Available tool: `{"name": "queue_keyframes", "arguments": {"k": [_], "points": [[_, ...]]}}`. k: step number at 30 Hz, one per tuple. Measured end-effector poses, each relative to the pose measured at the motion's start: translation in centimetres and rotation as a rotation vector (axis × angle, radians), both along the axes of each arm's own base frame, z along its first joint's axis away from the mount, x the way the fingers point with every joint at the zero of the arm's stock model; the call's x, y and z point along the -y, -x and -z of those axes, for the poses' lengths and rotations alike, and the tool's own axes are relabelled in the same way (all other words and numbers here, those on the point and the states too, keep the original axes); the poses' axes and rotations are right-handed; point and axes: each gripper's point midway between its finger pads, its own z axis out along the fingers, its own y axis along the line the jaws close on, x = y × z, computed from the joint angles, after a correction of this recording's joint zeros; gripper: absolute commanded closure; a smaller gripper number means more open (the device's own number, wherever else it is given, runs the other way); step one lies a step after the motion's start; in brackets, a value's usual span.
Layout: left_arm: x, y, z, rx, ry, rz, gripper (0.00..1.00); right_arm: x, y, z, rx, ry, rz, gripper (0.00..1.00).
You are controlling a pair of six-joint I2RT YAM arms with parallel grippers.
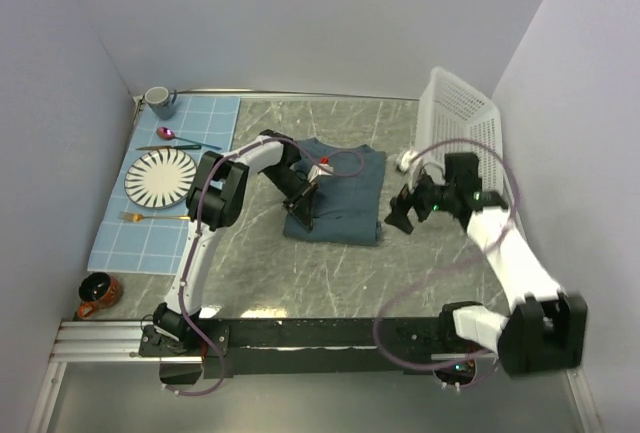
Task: Roll the t-shirts
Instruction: Roll the T-shirt to the center of the board.
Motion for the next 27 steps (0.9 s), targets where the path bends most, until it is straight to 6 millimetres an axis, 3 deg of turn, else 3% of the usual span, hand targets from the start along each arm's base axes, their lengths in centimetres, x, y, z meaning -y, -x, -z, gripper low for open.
{"name": "queue_keyframes", "arguments": {"k": [3,6,8,10,13,16,19,20,23,24,26,27], "points": [[0.1,1.2,0.1,-0.05,-0.015,-0.005,0.9,-3.1,2.8,0.9,0.138,0.044,-0.152,0.0],[0.4,2.3,0.1,-0.091,-0.034,-0.007,0.91,-5.2,5.8,4.4,0.157,0.086,-0.288,0.0],[0.5,2.8,0.2,-0.111,-0.043,-0.014,0.91,-5.5,6.5,6.5,0.126,0.121,-0.322,0.0],[0.5,3.1,0.2,-0.125,-0.047,-0.026,0.91,-5.7,6.0,7.6,0.117,0.147,-0.326,0.0],[0.4,3.4,0.2,-0.128,-0.049,-0.038,0.91,-5.9,4.6,7.7,0.171,0.174,-0.316,0.0],[0.4,3.7,0.2,-0.134,-0.051,-0.049,0.91,-6.1,2.2,6.1,0.27,0.178,-0.268,0.01],[0.3,3.9,0.3,-0.145,-0.05,-0.058,0.9,-6.4,-1.1,3.2,0.31,0.146,-0.166,0.06],[0.3,4.0,0.3,-0.149,-0.05,-0.06,0.9,-6.4,-3.1,1.7,0.331,0.129,-0.104,0.1],[0.4,4.0,0.3,-0.157,-0.054,-0.067,0.9,-6.1,-9.0,-2.1,0.354,0.075,0.08,0.33],[0.4,4.0,0.3,-0.159,-0.055,-0.069,0.9,-6.3,-11.7,-3.6,0.351,0.034,0.153,0.58],[0.4,4.1,0.3,-0.163,-0.053,-0.072,0.9,-6.2,-15.2,-4.5,0.329,-0.009,0.242,0.83],[0.4,4.1,0.3,-0.167,-0.054,-0.074,0.9,-6.0,-17.2,-4.5,0.303,-0.035,0.304,1.0]]}}
